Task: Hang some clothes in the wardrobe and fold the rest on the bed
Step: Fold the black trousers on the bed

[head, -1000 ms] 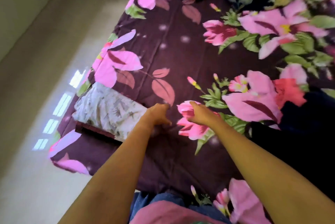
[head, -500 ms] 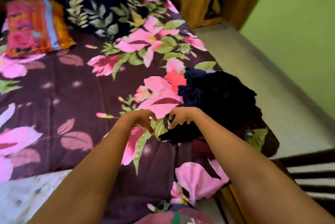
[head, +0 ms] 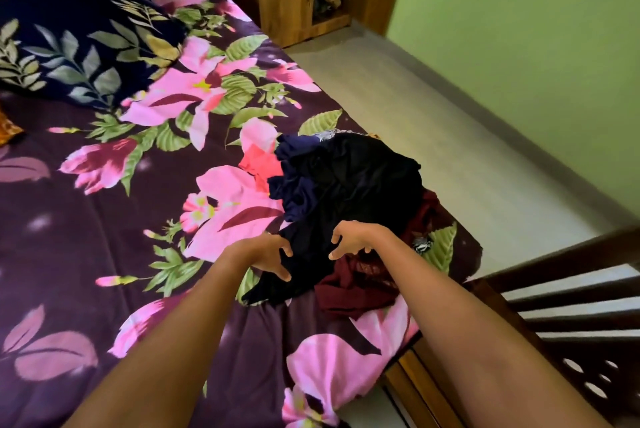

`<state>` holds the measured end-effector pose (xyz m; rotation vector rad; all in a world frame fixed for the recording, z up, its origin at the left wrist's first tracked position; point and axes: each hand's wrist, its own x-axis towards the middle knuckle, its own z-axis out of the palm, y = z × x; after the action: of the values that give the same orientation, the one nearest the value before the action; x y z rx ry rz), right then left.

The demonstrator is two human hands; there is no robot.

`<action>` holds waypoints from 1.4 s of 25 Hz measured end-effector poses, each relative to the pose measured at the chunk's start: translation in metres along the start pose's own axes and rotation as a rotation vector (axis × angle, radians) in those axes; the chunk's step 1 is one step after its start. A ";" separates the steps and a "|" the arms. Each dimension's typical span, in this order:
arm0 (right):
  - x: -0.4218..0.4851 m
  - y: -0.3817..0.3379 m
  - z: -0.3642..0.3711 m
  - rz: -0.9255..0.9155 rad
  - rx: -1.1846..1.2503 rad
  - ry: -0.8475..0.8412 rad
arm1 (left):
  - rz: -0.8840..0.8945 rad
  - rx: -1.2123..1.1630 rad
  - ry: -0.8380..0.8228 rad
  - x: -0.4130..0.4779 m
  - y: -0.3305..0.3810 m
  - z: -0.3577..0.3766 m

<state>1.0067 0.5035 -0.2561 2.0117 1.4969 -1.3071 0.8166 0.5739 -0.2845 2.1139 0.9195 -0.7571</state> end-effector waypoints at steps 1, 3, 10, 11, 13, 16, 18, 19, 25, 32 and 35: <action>0.009 0.008 -0.003 0.005 0.011 0.002 | -0.007 -0.010 0.001 0.009 0.000 -0.001; 0.031 0.020 -0.006 0.013 0.027 -0.006 | -0.031 -0.037 0.009 0.027 -0.001 -0.004; 0.114 0.029 0.009 -0.043 0.063 -0.006 | -0.126 -0.154 0.077 0.081 -0.035 0.009; 0.129 0.028 0.018 -0.058 0.060 -0.011 | -0.151 -0.169 0.091 0.088 -0.045 0.016; 0.156 0.023 0.037 -0.089 0.028 -0.003 | -0.208 -0.199 0.120 0.102 -0.067 0.033; 0.187 0.010 0.065 -0.205 -0.121 0.091 | -0.278 -0.246 0.131 0.118 -0.095 0.063; 0.207 -0.001 0.088 -0.324 -0.266 0.164 | -0.341 -0.296 0.126 0.127 -0.112 0.087; 0.216 -0.006 0.098 -0.380 -0.330 0.190 | -0.362 -0.316 0.124 0.131 -0.120 0.099; 0.253 -0.009 0.155 -0.387 -0.721 0.162 | -0.415 -0.471 0.120 0.148 -0.141 0.151; 0.250 -0.010 0.162 -0.503 -0.745 0.335 | -0.409 -0.632 0.196 0.140 -0.146 0.162; 0.237 -0.021 0.137 -0.440 -0.452 0.296 | -0.407 -0.754 0.313 0.125 -0.143 0.153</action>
<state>0.9313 0.5563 -0.5147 1.6847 2.2302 -0.7128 0.7422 0.5738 -0.5163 1.4010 1.5440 -0.1904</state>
